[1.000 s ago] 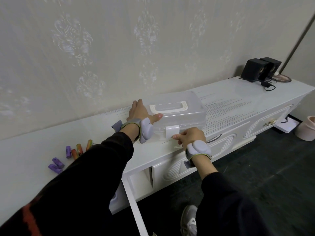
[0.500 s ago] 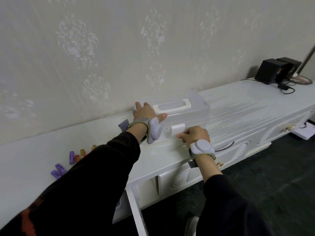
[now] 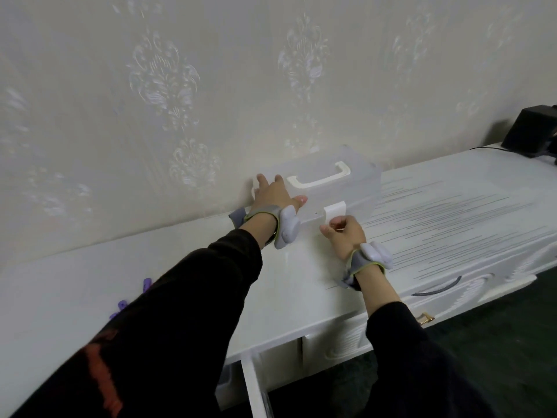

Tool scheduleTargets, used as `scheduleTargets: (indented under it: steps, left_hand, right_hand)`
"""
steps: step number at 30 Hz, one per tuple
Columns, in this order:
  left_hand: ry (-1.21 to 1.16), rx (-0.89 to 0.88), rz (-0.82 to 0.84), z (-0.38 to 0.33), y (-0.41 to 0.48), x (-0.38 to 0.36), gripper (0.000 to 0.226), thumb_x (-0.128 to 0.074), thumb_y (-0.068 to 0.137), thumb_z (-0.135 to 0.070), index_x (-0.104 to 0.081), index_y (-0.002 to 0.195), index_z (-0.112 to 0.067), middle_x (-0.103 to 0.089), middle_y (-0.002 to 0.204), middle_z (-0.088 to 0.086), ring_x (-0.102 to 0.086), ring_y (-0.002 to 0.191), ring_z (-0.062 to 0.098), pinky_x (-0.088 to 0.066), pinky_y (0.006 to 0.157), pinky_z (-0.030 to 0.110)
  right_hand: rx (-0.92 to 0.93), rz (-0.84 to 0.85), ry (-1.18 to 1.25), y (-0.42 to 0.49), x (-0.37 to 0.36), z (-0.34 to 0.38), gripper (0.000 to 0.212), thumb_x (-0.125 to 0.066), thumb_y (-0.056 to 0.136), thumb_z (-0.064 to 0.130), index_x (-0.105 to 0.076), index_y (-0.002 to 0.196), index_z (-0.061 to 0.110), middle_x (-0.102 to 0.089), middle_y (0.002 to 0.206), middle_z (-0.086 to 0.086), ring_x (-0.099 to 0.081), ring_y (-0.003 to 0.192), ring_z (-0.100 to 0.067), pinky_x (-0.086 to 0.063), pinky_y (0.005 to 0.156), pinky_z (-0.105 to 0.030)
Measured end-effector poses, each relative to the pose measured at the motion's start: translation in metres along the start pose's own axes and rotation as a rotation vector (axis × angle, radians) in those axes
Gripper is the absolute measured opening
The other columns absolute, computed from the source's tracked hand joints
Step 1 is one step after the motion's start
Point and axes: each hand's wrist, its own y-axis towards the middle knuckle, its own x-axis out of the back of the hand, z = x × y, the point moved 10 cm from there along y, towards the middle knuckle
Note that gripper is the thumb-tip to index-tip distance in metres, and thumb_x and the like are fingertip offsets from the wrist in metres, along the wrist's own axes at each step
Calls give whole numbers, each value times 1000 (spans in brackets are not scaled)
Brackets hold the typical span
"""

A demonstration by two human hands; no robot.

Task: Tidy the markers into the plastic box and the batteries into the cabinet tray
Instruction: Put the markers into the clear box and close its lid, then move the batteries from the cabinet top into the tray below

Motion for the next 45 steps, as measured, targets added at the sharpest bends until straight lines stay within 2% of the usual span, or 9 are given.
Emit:
scheduleTargets:
  steps: [5,10,15,21,26,32,36,41,45]
  left_hand:
    - [16,92,-16,53,-6,31,84,-53,88,-50,-11,151,-14,15,159,17,-17,144,43,-26,117,45]
    - [-89,-6,-24,68,-6,27,81,-53,91,-41,-6,153,-15,13,161,9,-8,148,30,-19,117,36]
    - [-167,-4,-44,63,-16,21,59,-57,86,-24,-37,140,-11,-45,141,15,-52,117,29,-44,85,31]
    - [-23,15,36,94,-85,16,37,-50,85,-20,-52,121,-15,-58,121,12,-56,107,31,-47,88,35]
    - [119,10,107,114,-151,21,12,-47,81,-8,-54,73,-11,-56,76,9,-51,74,26,-37,59,27]
    - [316,124,143,173,-219,28,37,-43,86,-8,-59,118,3,-24,155,24,-19,143,41,-24,114,50]
    - [267,159,175,218,-256,42,24,-47,86,-7,-65,97,2,-64,107,19,-58,105,34,-43,76,28]
    - [279,189,117,266,-280,68,5,-52,81,-15,-53,83,-19,-53,89,8,-49,83,25,-37,74,27]
    - [248,226,96,306,-287,76,7,-54,81,-17,-55,87,-19,-53,90,6,-49,83,24,-39,75,28]
  right_hand:
    - [55,201,80,-13,-66,5,44,-50,83,-8,-53,124,10,-55,111,-5,-55,97,-21,-47,90,-36]
    - [29,329,27,-18,-77,0,69,-45,82,-14,-43,142,19,-47,141,-2,-56,109,-15,-41,86,-26]
    - [71,262,-59,-6,-58,15,60,-57,84,1,-45,141,18,-52,140,0,-50,127,-23,-39,110,-41]
    - [92,285,-128,-61,-79,21,30,-52,88,4,-64,114,7,-66,92,-6,-62,71,-20,-50,71,-27]
    - [157,346,-189,-125,-91,37,24,-49,86,0,-66,94,14,-67,85,-6,-59,59,-15,-46,59,-20]
    - [131,486,-295,-200,-132,32,23,-49,83,-2,-65,87,14,-67,80,-7,-57,54,-14,-45,49,-20]
    - [123,587,-380,-244,-169,14,19,-55,80,0,-66,78,15,-66,72,-8,-57,52,-15,-47,45,-17]
    - [133,681,-540,-276,-220,-19,26,-58,76,5,-61,59,25,-64,54,4,-57,51,-15,-53,57,-26]
    - [126,858,-737,-296,-273,-52,25,-56,83,10,-72,98,22,-70,110,-11,-66,92,-26,-54,86,-34]
